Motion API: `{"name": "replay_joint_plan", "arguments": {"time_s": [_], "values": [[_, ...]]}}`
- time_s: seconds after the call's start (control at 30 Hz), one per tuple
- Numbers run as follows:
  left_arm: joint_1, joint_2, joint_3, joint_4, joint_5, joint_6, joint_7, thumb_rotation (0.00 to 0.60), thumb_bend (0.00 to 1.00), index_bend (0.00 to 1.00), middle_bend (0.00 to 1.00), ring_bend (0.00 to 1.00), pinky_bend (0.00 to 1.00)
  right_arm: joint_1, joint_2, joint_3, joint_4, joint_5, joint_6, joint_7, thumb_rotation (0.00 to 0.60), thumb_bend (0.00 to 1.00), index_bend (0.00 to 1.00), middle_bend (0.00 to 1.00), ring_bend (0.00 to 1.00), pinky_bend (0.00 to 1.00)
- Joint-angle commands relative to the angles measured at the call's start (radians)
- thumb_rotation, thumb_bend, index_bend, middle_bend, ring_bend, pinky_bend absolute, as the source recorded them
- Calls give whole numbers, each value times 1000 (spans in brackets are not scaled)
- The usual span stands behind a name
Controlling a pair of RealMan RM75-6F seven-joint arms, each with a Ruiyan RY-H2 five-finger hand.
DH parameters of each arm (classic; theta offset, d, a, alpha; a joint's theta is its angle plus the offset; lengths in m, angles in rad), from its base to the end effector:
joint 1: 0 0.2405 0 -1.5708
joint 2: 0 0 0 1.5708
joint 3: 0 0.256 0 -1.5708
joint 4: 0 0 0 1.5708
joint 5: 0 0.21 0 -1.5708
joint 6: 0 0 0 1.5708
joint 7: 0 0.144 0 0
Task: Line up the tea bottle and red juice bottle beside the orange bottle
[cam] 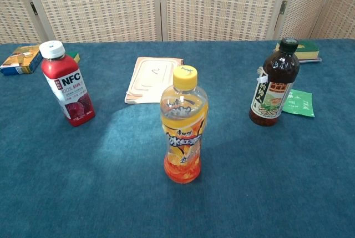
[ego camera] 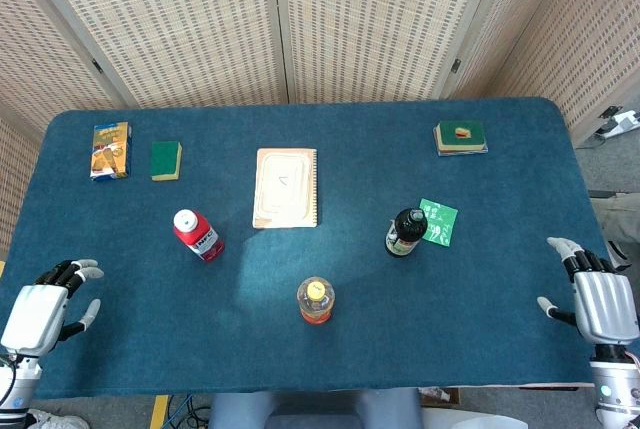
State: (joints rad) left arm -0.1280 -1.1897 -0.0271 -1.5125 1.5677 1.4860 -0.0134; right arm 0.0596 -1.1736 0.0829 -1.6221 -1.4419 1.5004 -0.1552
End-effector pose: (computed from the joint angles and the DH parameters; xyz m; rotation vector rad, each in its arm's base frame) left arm -0.3093 0.1905 0.1385 -1.4800 -0.8525 -0.9460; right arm -0.3131 -0.1792 0.1503 1.3275 -0.8470 0.8172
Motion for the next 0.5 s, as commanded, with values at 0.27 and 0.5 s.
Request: {"name": "replay_joint_plan", "arguments": {"time_s": [0.27, 0.5], "values": [[7, 2, 2, -4, -6, 8, 0, 600, 345, 367, 274, 213, 363, 6, 0, -2, -6, -5, -12, 7, 600, 0, 199, 231, 257, 385], [12, 5, 4, -14, -10, 12, -9, 600, 345, 369, 281, 214, 374, 37, -38, 40, 6, 22, -34, 74, 600, 0, 199, 231, 243, 385]]}}
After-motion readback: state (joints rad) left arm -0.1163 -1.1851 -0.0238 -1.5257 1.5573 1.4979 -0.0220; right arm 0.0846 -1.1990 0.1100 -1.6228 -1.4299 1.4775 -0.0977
